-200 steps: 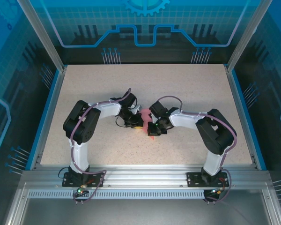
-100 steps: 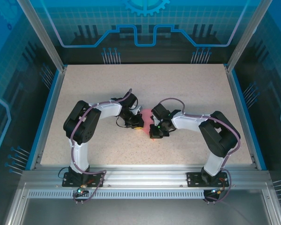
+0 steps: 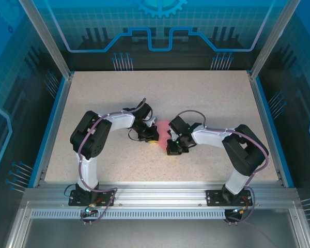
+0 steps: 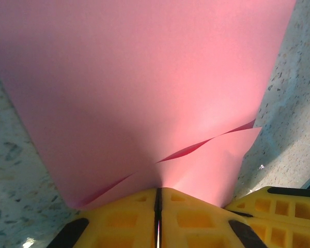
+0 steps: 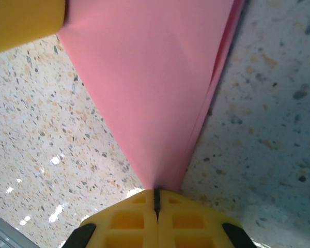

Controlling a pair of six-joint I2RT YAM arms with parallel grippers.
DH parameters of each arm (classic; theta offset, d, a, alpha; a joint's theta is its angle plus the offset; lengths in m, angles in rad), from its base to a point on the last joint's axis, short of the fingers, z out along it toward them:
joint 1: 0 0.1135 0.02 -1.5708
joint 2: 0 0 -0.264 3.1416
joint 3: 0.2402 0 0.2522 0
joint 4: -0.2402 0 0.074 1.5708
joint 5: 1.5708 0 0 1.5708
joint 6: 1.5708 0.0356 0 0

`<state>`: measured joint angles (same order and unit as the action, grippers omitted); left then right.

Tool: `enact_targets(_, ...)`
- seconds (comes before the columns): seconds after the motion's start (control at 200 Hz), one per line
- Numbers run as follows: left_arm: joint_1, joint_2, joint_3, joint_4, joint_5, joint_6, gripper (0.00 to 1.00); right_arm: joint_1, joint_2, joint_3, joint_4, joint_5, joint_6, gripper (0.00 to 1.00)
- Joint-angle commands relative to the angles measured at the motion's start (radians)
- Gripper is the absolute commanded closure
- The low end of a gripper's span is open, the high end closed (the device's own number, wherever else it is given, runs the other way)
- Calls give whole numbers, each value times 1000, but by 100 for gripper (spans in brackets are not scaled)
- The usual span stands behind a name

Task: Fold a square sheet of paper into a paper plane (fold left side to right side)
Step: Third fold the triangle at the center of the table.

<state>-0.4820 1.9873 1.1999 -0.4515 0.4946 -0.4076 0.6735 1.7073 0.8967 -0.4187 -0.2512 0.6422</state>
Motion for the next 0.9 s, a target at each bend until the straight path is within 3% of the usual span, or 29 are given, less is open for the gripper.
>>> enact_targets(0.0,8,48,-8,-62,-99,30,90,7,-7,-43,-190,-5,-25,100)
enact_targets(0.33,8,45,-12,-50,-88,23,89,-36,-152,-23,-60,-72,-21,97)
enact_targets(0.505,7,44,-10,-47,-82,21,90,-31,-72,40,58,-122,23,97)
enact_targets(0.895,1,41,-8,-45,-74,18,89,-32,82,91,88,-94,45,98)
